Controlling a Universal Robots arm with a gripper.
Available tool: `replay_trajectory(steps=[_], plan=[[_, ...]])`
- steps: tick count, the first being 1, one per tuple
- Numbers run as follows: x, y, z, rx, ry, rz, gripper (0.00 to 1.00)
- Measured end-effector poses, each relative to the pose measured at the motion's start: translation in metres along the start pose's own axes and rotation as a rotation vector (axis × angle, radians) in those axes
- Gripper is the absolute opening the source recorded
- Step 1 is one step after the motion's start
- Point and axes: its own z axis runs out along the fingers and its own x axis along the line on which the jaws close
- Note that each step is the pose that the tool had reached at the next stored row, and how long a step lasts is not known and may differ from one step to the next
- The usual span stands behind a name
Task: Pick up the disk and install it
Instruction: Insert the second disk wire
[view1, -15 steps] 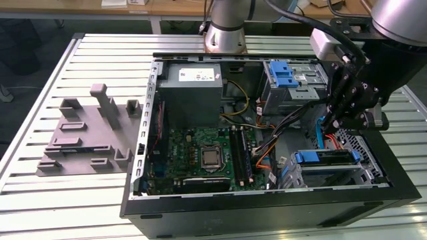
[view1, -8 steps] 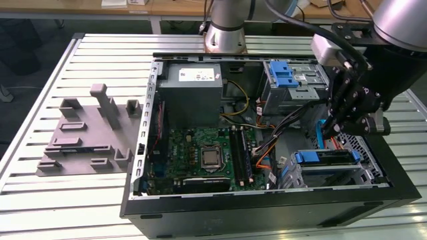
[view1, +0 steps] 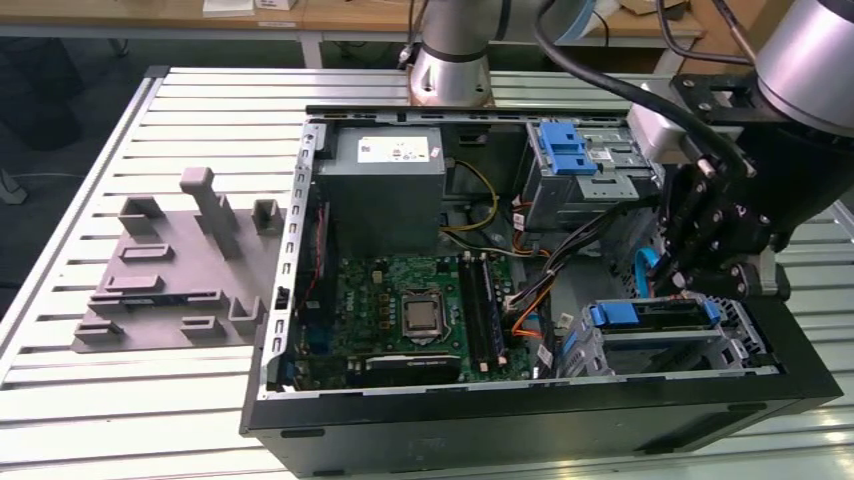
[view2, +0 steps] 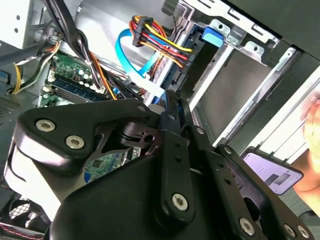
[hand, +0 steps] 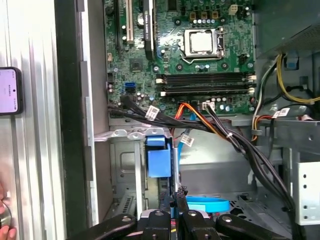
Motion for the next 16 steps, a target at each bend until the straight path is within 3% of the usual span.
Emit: replay_trajectory(steps=[9,16], plan=[[0.0008,-0.0055,0.0098,-0.0015,0.0001,0.0,0.16],[0.0012,-0.0056,0.0146,-0.0015,0.0004,0.0,0.16]])
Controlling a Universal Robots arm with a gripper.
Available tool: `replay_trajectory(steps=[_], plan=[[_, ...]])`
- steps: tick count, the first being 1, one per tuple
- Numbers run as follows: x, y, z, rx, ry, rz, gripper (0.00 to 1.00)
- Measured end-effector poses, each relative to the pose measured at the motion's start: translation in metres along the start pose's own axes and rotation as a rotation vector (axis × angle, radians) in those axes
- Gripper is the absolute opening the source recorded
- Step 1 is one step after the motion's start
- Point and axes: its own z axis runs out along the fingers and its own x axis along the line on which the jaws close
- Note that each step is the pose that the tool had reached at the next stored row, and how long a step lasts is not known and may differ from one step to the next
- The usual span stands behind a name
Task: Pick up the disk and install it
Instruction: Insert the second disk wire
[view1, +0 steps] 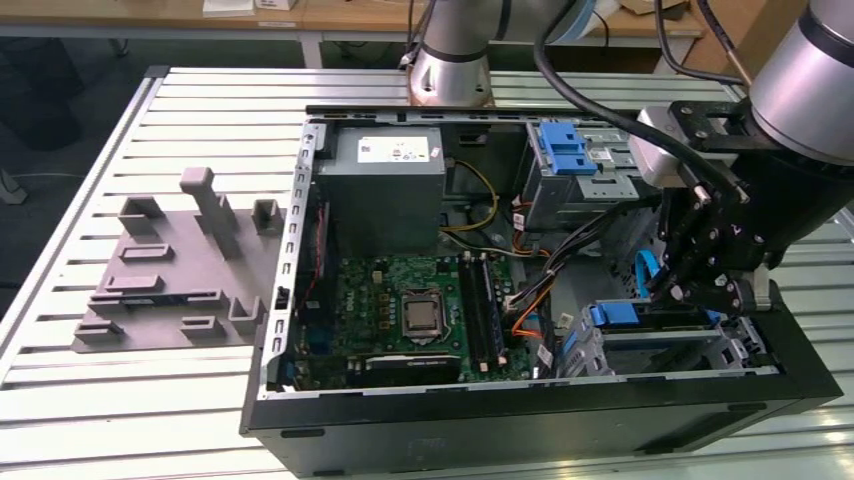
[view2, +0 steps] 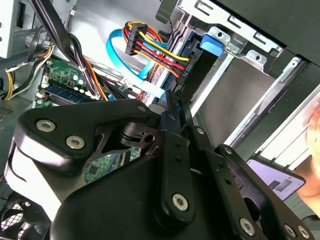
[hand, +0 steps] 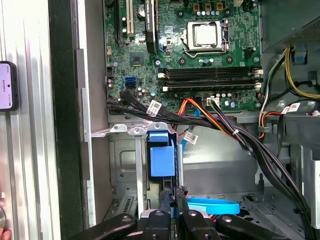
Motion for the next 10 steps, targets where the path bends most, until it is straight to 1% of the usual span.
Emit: replay_trajectory(steps=[3,10], plan=[[0.0,0.0,0.0004,0.0,-0.0002,0.0,0.16],[0.0,-0.0005,0.0045,0.0,-0.0011,0.0,0.16]])
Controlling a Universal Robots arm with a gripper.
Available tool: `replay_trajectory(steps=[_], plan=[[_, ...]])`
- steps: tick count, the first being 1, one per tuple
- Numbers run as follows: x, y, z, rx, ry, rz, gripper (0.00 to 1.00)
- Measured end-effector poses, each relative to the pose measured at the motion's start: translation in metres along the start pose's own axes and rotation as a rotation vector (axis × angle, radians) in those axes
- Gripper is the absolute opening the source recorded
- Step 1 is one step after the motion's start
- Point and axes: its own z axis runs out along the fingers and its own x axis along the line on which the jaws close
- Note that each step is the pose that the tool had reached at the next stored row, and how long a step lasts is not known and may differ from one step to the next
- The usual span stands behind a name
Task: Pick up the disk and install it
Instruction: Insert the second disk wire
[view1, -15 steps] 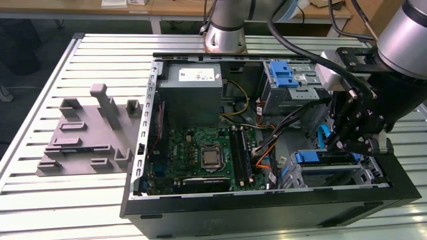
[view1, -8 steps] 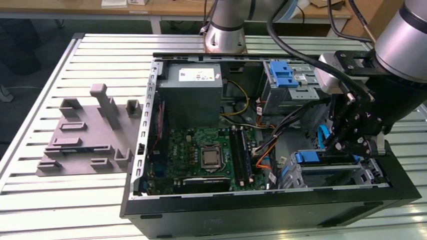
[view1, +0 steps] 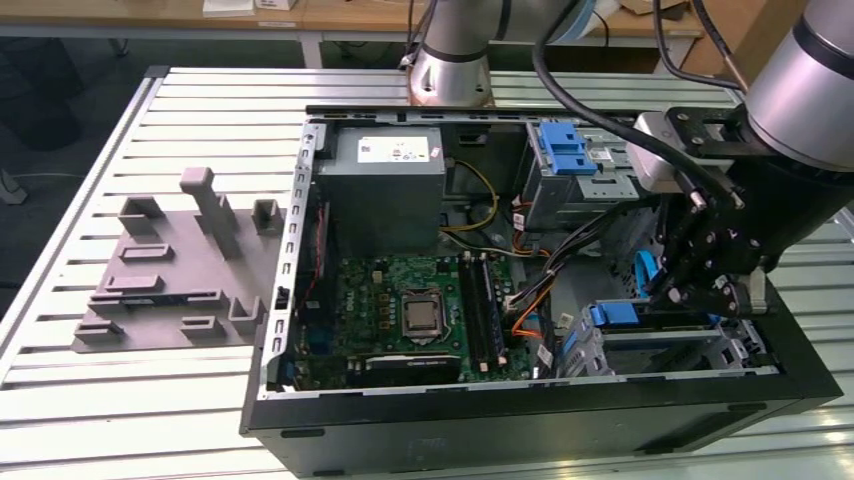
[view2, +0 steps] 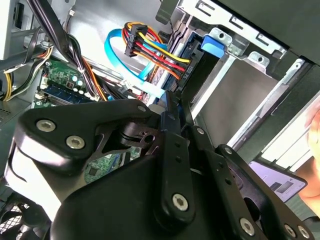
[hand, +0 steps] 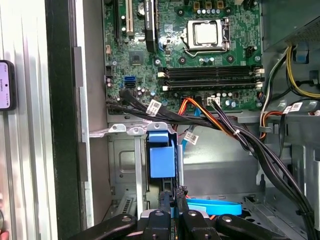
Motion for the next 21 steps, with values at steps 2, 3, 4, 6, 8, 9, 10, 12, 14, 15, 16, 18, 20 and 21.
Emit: replay_trajectory(steps=[2,3,4,6,8,9,10,12,14,15,16,18,20,21], plan=[[-0.0001,-0.0005,0.0005,-0.0001,0.0001,0.0,0.16],[-0.0001,-0.0006,0.0009,-0.0001,-0.0005,0.0,0.16],[-0.0002,-0.0008,0.0012,-0.0001,-0.0009,0.0,0.16],[-0.001,-0.0009,0.0017,-0.0002,-0.0015,0.0,0.16],[-0.001,-0.001,0.0019,-0.0003,-0.0018,0.0,0.16],[-0.001,-0.0011,0.002,-0.0003,-0.002,0.0,0.16],[-0.0011,-0.0013,0.0021,-0.0003,-0.0023,0.0,0.16],[-0.0011,-0.002,0.0025,-0.0005,-0.003,0.0,0.16],[-0.0011,-0.0023,0.0028,-0.0007,-0.0034,0.001,0.16],[-0.0011,-0.0023,0.0031,-0.0007,-0.0038,0.001,0.16],[-0.0011,-0.0025,0.0034,-0.0008,-0.0043,0.001,0.16],[-0.0011,-0.0027,0.0038,-0.001,-0.0062,0.001,0.16],[-0.0012,-0.0029,0.0042,-0.0014,-0.0088,0.001,0.16],[-0.0012,-0.003,0.0044,-0.0015,-0.0098,0.001,0.16]])
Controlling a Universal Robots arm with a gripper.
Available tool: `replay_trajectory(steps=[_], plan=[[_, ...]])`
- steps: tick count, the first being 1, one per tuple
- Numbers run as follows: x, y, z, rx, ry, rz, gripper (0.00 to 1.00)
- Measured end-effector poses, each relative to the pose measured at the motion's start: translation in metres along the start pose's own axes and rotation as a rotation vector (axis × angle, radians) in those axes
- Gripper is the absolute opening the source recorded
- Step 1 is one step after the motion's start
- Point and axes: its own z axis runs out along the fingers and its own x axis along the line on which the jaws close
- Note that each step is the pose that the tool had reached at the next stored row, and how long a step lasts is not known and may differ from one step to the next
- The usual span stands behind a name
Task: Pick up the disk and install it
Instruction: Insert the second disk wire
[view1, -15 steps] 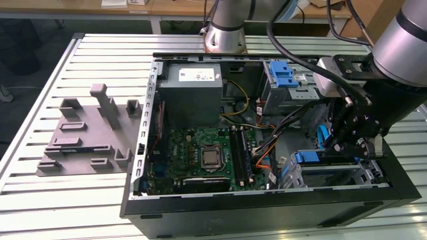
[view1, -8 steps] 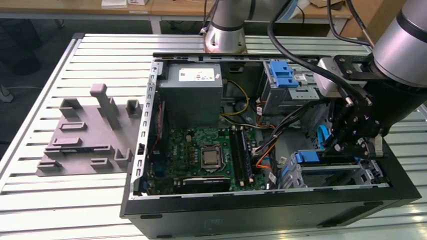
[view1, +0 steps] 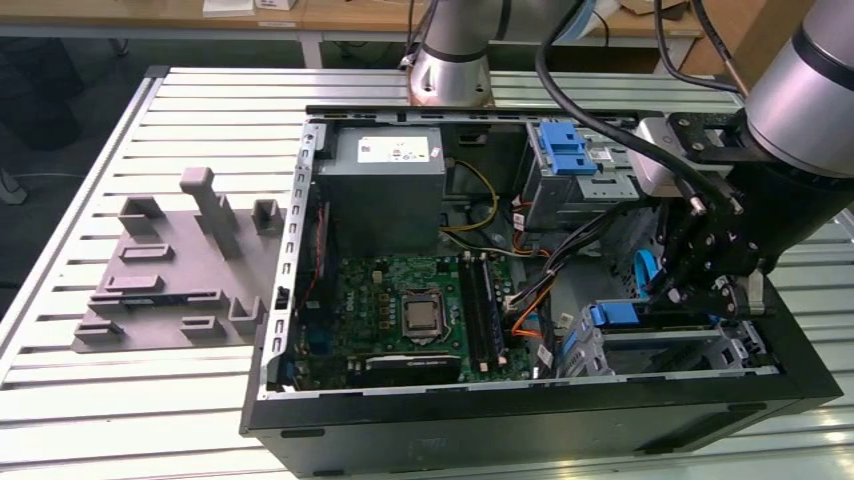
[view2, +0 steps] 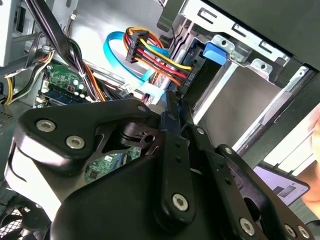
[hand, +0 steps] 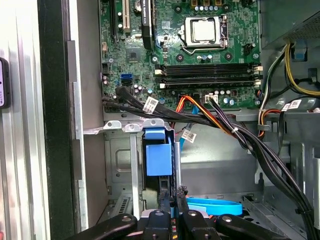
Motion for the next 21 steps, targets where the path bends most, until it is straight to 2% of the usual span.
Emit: replay_trajectory(steps=[5,21], plan=[[0.0,-0.0005,0.001,-0.0006,-0.0042,0.0,0.16],[-0.0001,-0.0037,0.0061,-0.0007,-0.0043,0.0,0.16]])
